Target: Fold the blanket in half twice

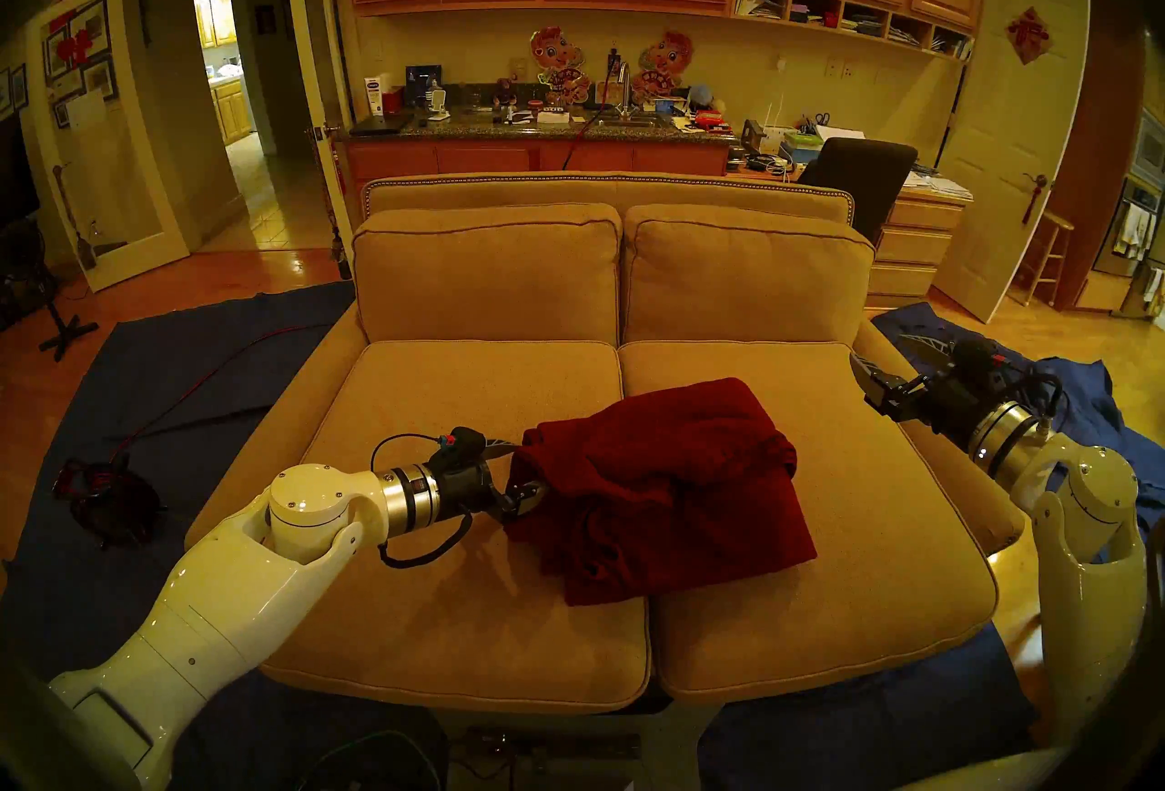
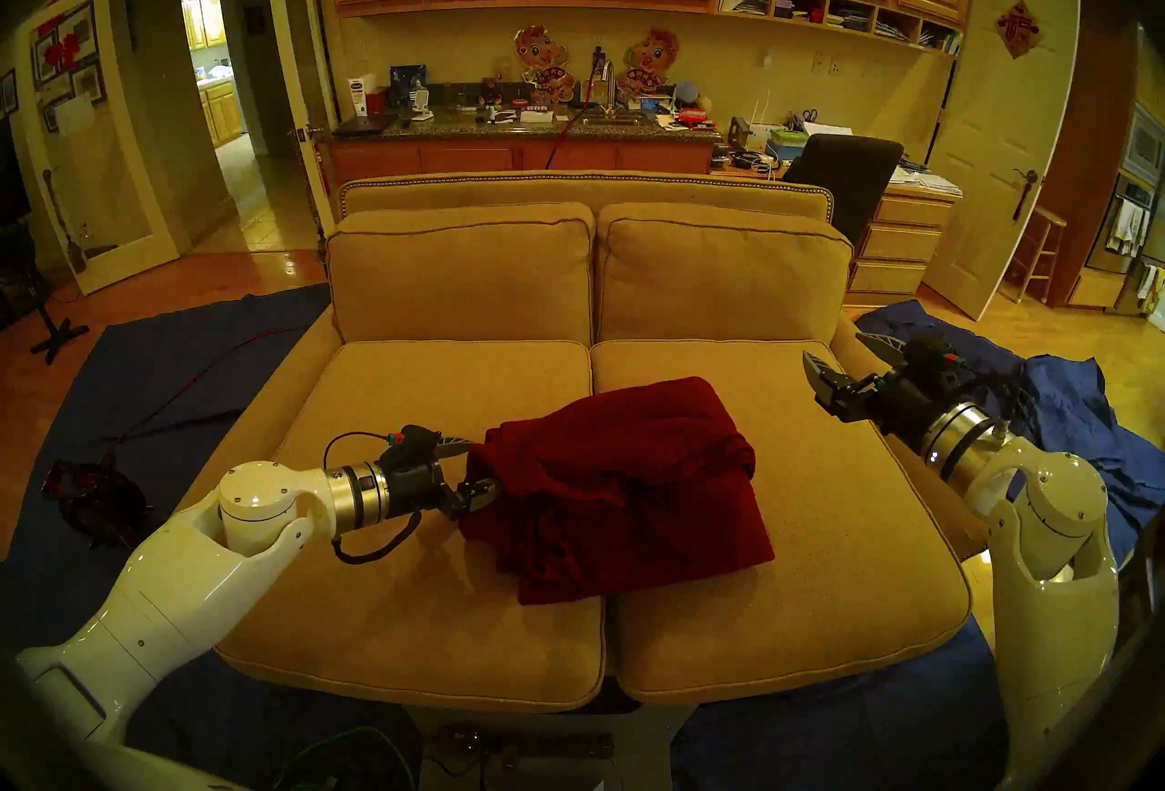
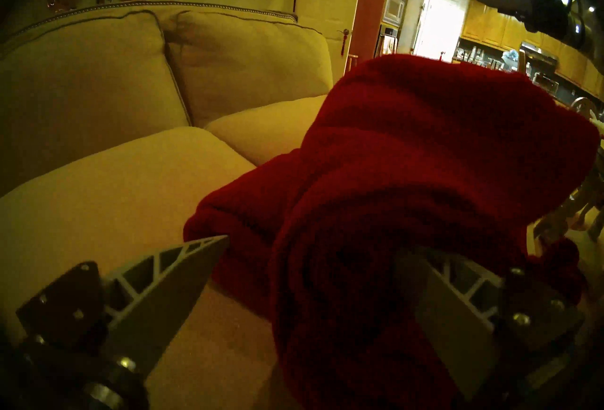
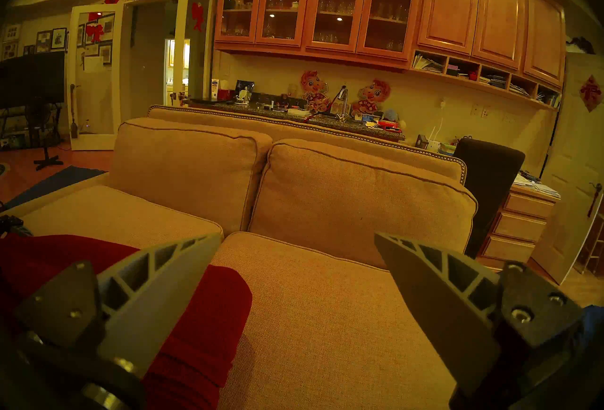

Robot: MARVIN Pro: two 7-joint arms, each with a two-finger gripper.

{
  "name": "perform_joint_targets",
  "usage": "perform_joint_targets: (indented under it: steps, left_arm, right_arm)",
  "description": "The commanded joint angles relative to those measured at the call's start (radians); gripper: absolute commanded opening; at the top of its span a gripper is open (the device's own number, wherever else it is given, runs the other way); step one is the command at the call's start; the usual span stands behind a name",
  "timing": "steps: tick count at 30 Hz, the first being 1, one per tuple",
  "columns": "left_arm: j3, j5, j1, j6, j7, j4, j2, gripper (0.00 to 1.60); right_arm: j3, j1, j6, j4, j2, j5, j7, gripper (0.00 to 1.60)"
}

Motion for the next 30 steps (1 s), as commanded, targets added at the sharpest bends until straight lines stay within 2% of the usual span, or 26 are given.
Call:
perform_joint_targets:
  steps: [1, 6, 7, 8, 9, 12, 18, 26, 30]
  left_arm:
    - [0.011, -0.011, -0.039, 0.009, -0.016, -0.005, -0.026, 1.60]
    - [0.053, 0.031, -0.050, -0.017, -0.016, 0.043, -0.040, 1.60]
    - [0.062, 0.041, -0.055, -0.029, -0.018, 0.054, -0.042, 0.75]
    - [0.065, 0.053, -0.052, -0.048, 0.000, 0.060, -0.051, 0.33]
    - [0.068, 0.066, -0.054, -0.064, 0.010, 0.068, -0.057, 0.00]
    - [0.071, 0.108, -0.070, -0.122, 0.043, 0.092, -0.077, 0.00]
    - [0.057, 0.141, -0.120, -0.199, 0.092, 0.109, -0.114, 0.00]
    - [0.042, 0.176, -0.194, -0.225, 0.124, 0.105, -0.159, 0.00]
    - [0.058, 0.227, -0.243, -0.234, 0.136, 0.126, -0.172, 0.00]
  right_arm:
    - [0.009, 0.007, 0.000, -0.009, 0.002, 0.002, -0.002, 1.60]
    - [0.009, 0.007, 0.000, -0.009, 0.002, 0.002, -0.002, 1.60]
    - [0.009, 0.007, 0.000, -0.009, 0.002, 0.002, -0.002, 1.60]
    - [0.009, 0.007, 0.000, -0.009, 0.002, 0.002, -0.002, 1.60]
    - [0.009, 0.007, 0.000, -0.009, 0.002, 0.002, -0.002, 1.60]
    - [0.009, 0.007, 0.000, -0.009, 0.002, 0.002, -0.002, 1.60]
    - [0.008, 0.007, -0.001, -0.008, 0.002, 0.001, -0.001, 1.60]
    - [0.008, 0.008, -0.002, -0.007, 0.002, 0.000, 0.000, 1.60]
    - [0.008, 0.008, -0.002, -0.007, 0.001, 0.000, 0.000, 1.60]
